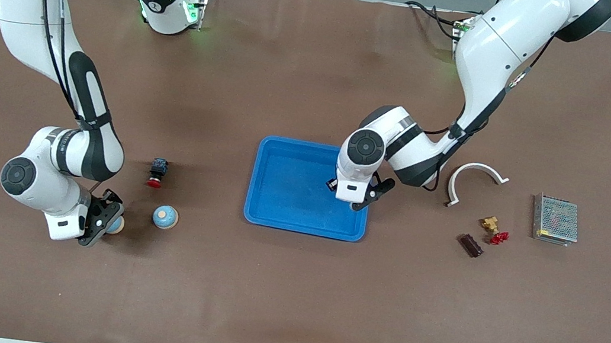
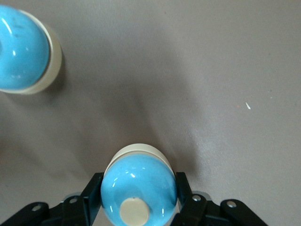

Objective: Place electrolytic capacitor and blue bell in tray
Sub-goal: 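Lower the capacitor into the tray while the right gripper grasps the bell, then carry the bell over the tray while the left gripper reaches the capacitor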

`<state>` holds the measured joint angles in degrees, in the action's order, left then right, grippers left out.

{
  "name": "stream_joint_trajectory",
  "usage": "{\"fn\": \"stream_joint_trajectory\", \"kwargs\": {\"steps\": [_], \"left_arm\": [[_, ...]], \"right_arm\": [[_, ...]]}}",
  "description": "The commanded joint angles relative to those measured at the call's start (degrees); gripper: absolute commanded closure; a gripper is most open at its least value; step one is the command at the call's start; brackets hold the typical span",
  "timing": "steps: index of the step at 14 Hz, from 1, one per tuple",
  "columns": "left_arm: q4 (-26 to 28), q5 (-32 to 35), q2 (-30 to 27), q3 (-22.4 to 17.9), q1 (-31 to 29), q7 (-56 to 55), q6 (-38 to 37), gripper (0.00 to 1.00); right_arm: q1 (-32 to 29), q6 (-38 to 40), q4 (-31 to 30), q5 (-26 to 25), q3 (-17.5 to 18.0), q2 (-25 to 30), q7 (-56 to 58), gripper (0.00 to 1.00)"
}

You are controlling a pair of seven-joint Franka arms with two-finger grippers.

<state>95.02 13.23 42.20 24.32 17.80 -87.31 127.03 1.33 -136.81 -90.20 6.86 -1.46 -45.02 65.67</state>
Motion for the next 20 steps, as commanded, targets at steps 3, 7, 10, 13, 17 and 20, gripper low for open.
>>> {"fn": "stream_joint_trajectory", "kwargs": {"steps": [3,7,10,13,17,20], "left_arm": [[-3.3,1.4,-2.6,0.2,-2.9,-0.1,-3.4,0.0],[-5.1,0.6,-6.9,0.5,-7.3,6.7,-10.2,0.0],[-4.8,0.5,-9.3,0.6,-11.9,11.6,-13.1,0.0],[-4.1,0.5,-10.6,0.6,-17.0,16.0,-15.7,0.0],[-2.0,1.1,-10.0,0.6,-22.8,16.4,-15.5,0.0],[-0.3,1.3,-9.1,0.5,-25.8,16.3,-14.4,0.0]], "right_arm": [[0.4,10.0,5.5,2.9,0.4,0.8,-4.7,0.49],[2.3,18.0,7.1,2.9,0.5,4.4,-14.4,0.49],[5.2,23.7,6.8,2.9,0.5,7.6,-24.8,0.49],[9.3,25.4,5.6,2.9,0.4,10.7,-36.4,0.49],[16.0,25.7,3.8,2.9,0.4,13.4,-52.0,0.49],[20.7,24.2,2.3,2.9,0.4,14.6,-65.2,0.49]]}}
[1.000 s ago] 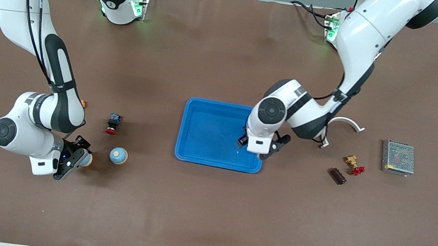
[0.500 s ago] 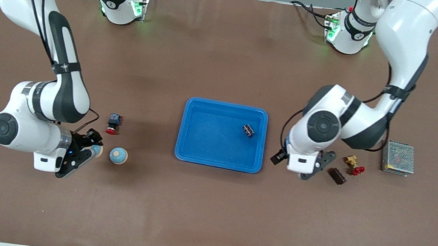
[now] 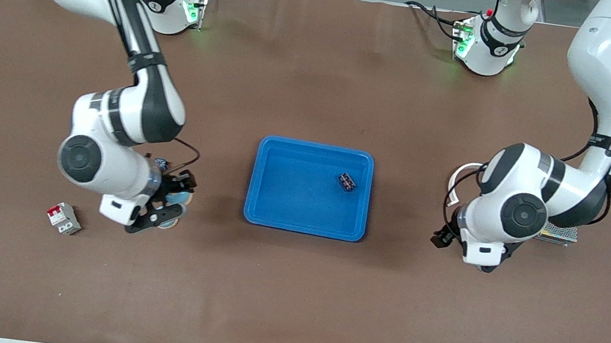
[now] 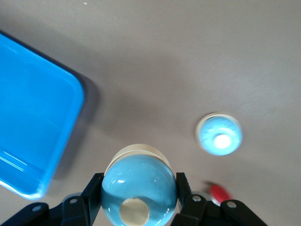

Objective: Place electrolytic capacitor and blue bell in tray
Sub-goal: 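Carry the bell over the tray while the left gripper reaches the capacitor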

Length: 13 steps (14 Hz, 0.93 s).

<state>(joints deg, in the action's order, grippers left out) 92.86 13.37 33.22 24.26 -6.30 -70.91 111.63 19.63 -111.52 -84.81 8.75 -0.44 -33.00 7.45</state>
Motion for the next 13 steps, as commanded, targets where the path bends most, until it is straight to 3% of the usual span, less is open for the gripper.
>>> {"fn": "stream_joint_trajectory", "kwargs": {"steps": [1,6,11,13], "left_arm": [[2.3,1.1,0.3,0.4,-2.4,-0.1,1.9,0.0],[3.1,4.3,2.8,0.0,-4.6,-0.8,6.1,0.0],[3.9,8.0,5.6,-0.2,-6.3,-0.3,10.8,0.0],[4.4,8.4,6.6,-0.2,-7.3,-0.1,13.2,0.06]], "right_arm": [[3.7,-1.6,-3.3,1.0,-0.6,2.6,-10.1,0.49],[10.9,-9.7,-6.9,0.9,-0.7,2.3,-25.3,0.49],[14.6,-13.3,-8.4,0.7,-0.7,1.2,-31.5,0.49],[16.0,-14.2,-8.4,0.6,-0.7,0.3,-34.1,0.49]]}}
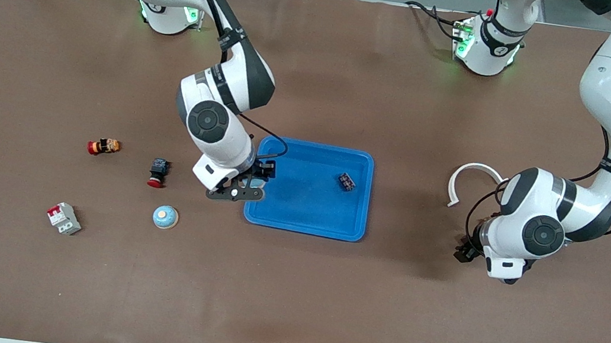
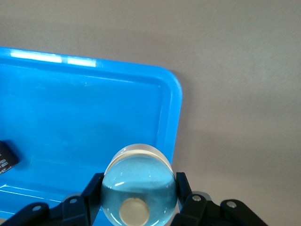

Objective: Place electrolytic capacitor and blue bell in tray
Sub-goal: 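Carry the bell over the tray while the left gripper reaches the capacitor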

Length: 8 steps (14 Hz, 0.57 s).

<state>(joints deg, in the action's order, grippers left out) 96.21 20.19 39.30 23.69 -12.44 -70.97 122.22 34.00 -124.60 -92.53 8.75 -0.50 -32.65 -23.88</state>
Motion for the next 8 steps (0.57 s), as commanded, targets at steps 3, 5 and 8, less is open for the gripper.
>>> {"fn": "stream_joint_trajectory", "kwargs": {"steps": [3,5,8], "left_arm": [[3.4,4.4,0.7,0.3,-2.1,0.0,6.2,0.2],[3.5,4.9,1.3,0.3,-2.5,0.0,6.8,0.3],[3.5,4.9,1.5,0.3,-2.5,0.0,7.5,0.56]], "right_arm": [[3.3,-1.8,-0.9,0.5,-0.7,-0.9,-5.4,0.49],[4.1,-3.2,-1.2,0.4,-0.7,-1.6,-6.1,0.49],[4.8,-9.1,-5.5,0.4,-0.7,-1.6,-6.0,0.49]]}}
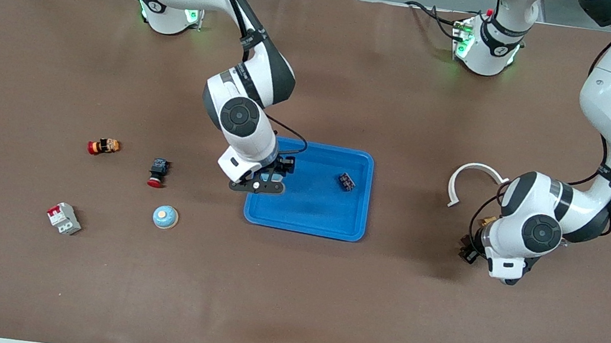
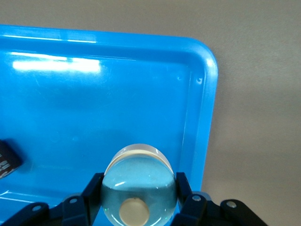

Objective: Place electrolytic capacitor and blue bell in tray
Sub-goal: 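Carry the bell over the tray while the left gripper reaches the capacitor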

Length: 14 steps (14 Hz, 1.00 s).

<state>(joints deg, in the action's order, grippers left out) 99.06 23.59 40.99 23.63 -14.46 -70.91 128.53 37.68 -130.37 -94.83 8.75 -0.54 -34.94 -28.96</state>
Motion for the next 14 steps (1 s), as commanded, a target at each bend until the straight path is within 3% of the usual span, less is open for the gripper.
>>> {"fn": "stream_joint_trajectory", "kwargs": {"steps": [1,3,4,14], "left_arm": [[0.6,1.5,-0.2,0.4,-0.5,0.1,1.2,0.7],[0.6,1.6,-0.5,0.4,-0.3,0.5,1.2,0.97],[0.6,1.6,-0.8,0.4,-0.3,1.8,1.0,1.0],[-2.6,0.7,-3.1,4.7,0.3,2.5,-4.2,1.0]], "right_arm": [[1.2,-4.1,-4.0,0.4,-0.7,0.7,-0.9,0.49],[2.0,-4.8,-4.8,0.4,-0.7,0.7,-0.9,0.49],[2.2,-5.7,-5.5,0.4,-0.7,0.8,-1.0,0.49],[4.9,-10.6,-7.3,0.4,-0.7,-0.8,-4.0,0.49]]}}
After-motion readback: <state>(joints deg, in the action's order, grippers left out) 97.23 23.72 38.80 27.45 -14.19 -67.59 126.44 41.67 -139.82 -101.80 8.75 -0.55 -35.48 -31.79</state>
